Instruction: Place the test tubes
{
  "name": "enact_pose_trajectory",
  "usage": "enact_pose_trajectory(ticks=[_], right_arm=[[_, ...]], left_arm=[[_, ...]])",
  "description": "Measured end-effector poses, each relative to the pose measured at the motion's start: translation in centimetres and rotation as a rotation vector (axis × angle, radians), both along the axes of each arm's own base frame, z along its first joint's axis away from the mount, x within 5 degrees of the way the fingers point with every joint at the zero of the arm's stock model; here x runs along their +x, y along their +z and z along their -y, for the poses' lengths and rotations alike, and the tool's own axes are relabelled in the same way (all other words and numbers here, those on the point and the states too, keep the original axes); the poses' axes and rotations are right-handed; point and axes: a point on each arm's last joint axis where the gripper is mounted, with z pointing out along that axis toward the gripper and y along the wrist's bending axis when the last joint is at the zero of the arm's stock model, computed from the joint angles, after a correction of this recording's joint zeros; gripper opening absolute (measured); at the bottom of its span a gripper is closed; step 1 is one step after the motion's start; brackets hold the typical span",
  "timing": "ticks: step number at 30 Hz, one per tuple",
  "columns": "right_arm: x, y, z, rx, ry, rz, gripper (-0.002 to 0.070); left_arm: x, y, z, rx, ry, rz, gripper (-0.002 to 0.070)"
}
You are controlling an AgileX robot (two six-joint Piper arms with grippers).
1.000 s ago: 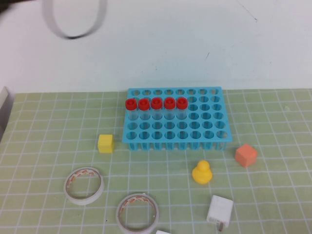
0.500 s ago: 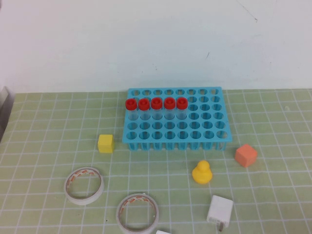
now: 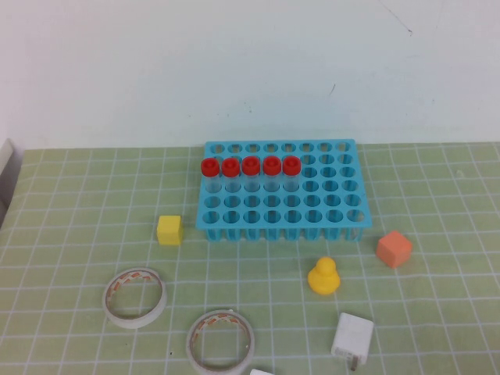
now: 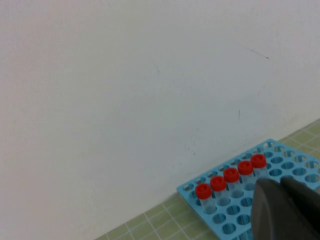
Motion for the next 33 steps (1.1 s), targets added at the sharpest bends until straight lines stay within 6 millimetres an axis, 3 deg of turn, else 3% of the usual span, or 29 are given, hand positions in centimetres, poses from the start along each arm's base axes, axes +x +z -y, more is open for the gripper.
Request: enact_pose_trajectory(ticks=[6, 33], right_arm=[[0.0, 0.0, 0.0, 0.0, 0.0, 0.0, -0.0001], [0.0, 0.0, 0.0, 0.0, 0.0, 0.0, -0.0001]], left_arm=[[-0.1, -1.5, -0.1, -0.016, -0.001, -0.025, 0.0], [0.0, -2.5, -0.4, -0.018, 0.041, -0.134, 0.0]])
